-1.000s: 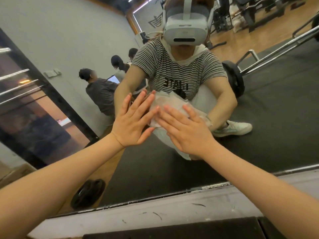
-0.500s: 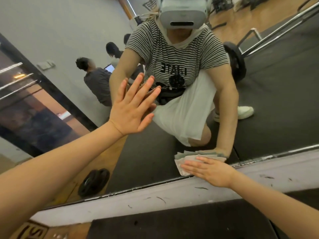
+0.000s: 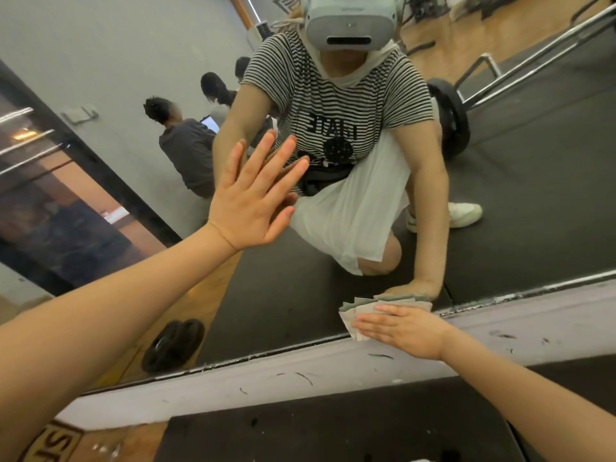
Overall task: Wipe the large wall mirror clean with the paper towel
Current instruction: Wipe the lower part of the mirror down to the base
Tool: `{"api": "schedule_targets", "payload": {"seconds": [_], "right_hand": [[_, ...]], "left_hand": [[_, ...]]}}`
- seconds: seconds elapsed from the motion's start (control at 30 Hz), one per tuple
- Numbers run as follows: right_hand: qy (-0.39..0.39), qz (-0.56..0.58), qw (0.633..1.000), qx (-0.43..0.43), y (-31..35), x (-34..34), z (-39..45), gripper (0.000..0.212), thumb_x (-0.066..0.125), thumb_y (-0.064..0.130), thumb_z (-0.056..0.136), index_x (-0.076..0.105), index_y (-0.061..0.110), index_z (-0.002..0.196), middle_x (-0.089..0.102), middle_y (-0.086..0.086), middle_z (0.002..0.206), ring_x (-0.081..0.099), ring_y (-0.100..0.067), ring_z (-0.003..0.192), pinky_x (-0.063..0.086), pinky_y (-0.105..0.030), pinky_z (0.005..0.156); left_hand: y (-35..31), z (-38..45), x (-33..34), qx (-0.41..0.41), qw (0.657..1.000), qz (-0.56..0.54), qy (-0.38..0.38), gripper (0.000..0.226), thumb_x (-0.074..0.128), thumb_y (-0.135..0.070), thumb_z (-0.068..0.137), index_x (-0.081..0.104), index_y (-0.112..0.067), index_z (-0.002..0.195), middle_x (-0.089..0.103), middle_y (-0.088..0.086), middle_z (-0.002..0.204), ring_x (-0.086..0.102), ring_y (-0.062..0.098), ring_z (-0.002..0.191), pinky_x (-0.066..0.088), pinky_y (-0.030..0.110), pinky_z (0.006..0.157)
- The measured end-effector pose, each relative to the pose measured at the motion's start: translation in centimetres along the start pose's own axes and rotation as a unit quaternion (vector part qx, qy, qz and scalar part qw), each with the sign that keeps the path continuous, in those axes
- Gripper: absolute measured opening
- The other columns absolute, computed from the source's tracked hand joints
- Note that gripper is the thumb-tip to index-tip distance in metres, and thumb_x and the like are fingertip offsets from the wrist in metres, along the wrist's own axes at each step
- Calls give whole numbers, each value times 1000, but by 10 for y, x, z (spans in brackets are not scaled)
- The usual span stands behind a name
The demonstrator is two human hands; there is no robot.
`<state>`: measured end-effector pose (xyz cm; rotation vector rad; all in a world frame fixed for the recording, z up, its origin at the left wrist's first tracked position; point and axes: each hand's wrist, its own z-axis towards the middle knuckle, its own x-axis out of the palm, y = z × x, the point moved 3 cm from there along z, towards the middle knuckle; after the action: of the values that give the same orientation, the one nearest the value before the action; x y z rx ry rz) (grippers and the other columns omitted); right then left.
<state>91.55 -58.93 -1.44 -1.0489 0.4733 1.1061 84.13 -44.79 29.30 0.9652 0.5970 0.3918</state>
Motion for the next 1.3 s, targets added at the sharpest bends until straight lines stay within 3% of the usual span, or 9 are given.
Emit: {"api": "schedule_targets", "payload": {"seconds": [0.1,0.2,0.3,0.4,0.47,0.57,0.87,1.1,1.3], "right_hand": [[16,-41,999,-26,-4,-8,6,88,90,26,56,45,19,132,33,0,145,28,-13,137,-9,-37,121],[-19,-82,996,-20,-22,-37,26,83,84,27,65,41,21,135,27,-1,149,18,-16,141,-10,-41,120],[-126,-88,988,34,-51,-83,59,60,59,13,78,48,18,138,41,0,148,24,-15,141,-8,-40,118],[-235,-44,957,166,-75,-122,87,61,35,5,78,55,15,135,53,-2,142,33,-18,138,0,-39,118],[-282,-38,931,227,-83,-141,102,57,39,5,82,55,15,136,52,-2,143,33,-19,136,5,-40,118],[-317,-49,915,246,-90,-156,111,50,48,7,85,57,15,134,53,-2,142,35,-19,136,9,-41,117],[-361,-34,881,304,-110,-187,118,50,45,7,86,57,14,134,52,-3,143,35,-18,136,8,-39,117],[-332,-18,902,274,-118,-191,115,58,45,6,83,50,17,140,46,-4,148,32,-19,140,7,-41,117],[-315,2,907,279,-115,-195,114,57,45,13,82,52,16,138,46,-4,148,31,-21,140,9,-44,115]], "left_hand": [[0,0,0,4,1000,-2,8,58,32,-39,97,30,-15,150,26,9,155,4,27,150,4,48,119],[-1,1,-1,6,1000,-2,10,57,31,-39,98,32,-14,149,25,8,155,5,28,149,6,48,118],[0,1,-2,11,1000,-9,6,57,32,-39,98,33,-14,149,21,8,157,7,29,149,6,49,119],[0,0,-2,10,1000,-20,9,56,29,-39,99,31,-14,150,9,7,162,8,29,149,6,48,119],[1,-1,0,10,1000,-12,14,55,26,-38,100,28,-15,151,5,5,163,8,29,149,8,48,118],[1,-2,-1,-1,1000,-22,19,54,22,-37,102,27,-15,151,4,3,163,8,27,149,8,48,118],[3,-4,-5,-11,993,-113,22,67,28,-47,99,6,-18,156,-2,-1,163,5,23,150,6,44,120],[9,-3,-22,-14,984,-175,26,67,30,-44,100,-1,-24,156,-11,-3,163,-3,24,150,1,43,121],[53,-77,-44,-52,995,-62,61,65,29,-38,100,2,-20,156,-7,0,163,-3,26,150,-4,46,120]]}}
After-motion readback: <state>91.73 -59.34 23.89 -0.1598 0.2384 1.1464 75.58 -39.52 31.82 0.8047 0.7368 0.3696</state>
